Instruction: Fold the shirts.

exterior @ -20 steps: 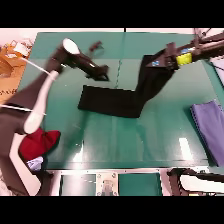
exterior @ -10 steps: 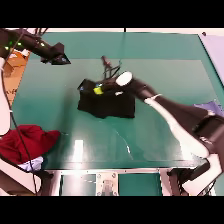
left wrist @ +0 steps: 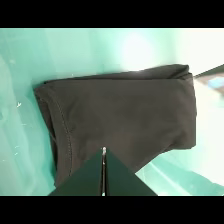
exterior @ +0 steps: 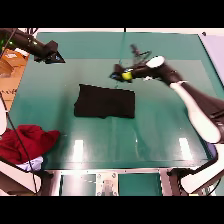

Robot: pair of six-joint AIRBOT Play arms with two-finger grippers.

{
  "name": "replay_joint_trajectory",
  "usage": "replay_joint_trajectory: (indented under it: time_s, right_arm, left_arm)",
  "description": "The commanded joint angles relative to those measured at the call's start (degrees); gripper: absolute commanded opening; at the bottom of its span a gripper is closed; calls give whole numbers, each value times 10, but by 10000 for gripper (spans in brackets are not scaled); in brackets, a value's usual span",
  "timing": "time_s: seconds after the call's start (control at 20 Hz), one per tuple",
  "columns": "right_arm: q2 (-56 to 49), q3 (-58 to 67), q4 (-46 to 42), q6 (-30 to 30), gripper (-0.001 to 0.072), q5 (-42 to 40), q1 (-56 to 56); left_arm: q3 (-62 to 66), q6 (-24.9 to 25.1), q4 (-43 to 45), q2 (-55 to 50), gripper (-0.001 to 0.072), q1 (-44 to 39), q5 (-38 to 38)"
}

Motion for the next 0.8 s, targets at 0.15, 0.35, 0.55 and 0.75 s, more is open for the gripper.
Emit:
replay_joint_trajectory:
  time_s: [0.15,0.35,0.55,0.75]
  right_arm:
    - [119,-217,-87,-8,675,84,-188]
    - [87,-307,-17,-47,688,27,-157]
    - [43,-309,71,-70,688,-52,-59]
    - [32,-271,145,-79,688,-85,3]
  left_arm:
    - [1,0,1,0,33,1,1]
    - [1,0,1,0,33,1,2]
    - [1,0,1,0,33,1,1]
    - [1,0,1,0,33,1,0]
